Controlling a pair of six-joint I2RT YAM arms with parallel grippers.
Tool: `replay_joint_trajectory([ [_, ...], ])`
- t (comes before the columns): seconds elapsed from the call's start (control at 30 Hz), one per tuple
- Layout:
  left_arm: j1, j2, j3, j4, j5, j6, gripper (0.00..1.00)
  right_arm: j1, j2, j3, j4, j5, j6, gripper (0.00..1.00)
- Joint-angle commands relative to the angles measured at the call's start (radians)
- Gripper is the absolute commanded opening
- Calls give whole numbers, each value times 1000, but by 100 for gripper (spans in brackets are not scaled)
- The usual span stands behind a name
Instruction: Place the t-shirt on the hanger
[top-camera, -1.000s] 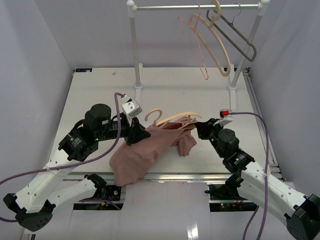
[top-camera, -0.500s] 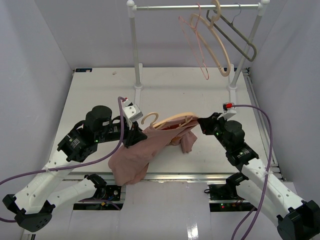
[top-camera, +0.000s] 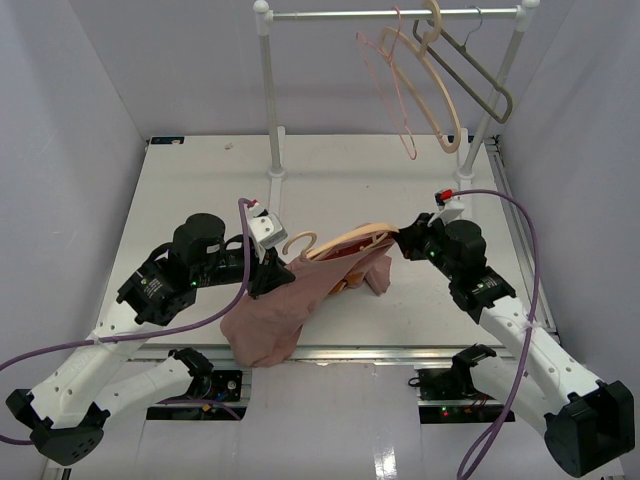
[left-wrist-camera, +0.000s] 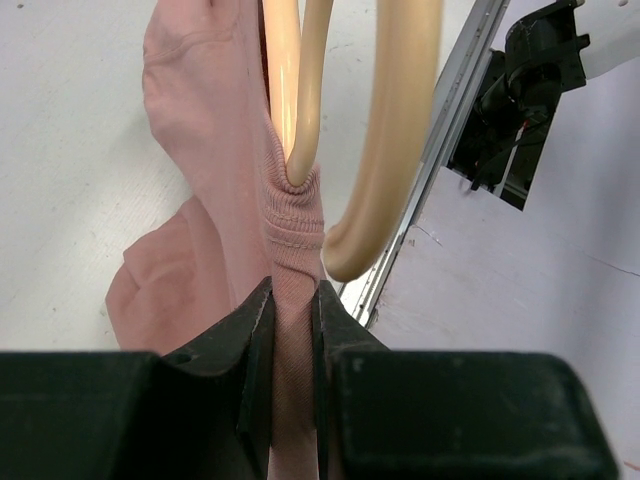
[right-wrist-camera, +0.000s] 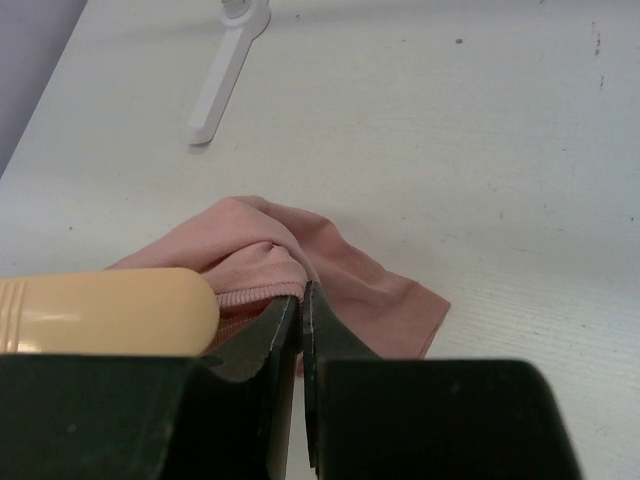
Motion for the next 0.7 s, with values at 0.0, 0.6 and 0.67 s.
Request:
replay_joint_trajectory([
  [0.0,1,-49,9,14,53,-9,0,-67,26,50,-22,28,-50,8],
  [0.6,2,29,38,-29,-1,38,0,-130,18,228,-199,-95,-143,8],
  [0.67,1,40,38,-28,0,42,0,-131,29,249,-211,-116,-153,8],
])
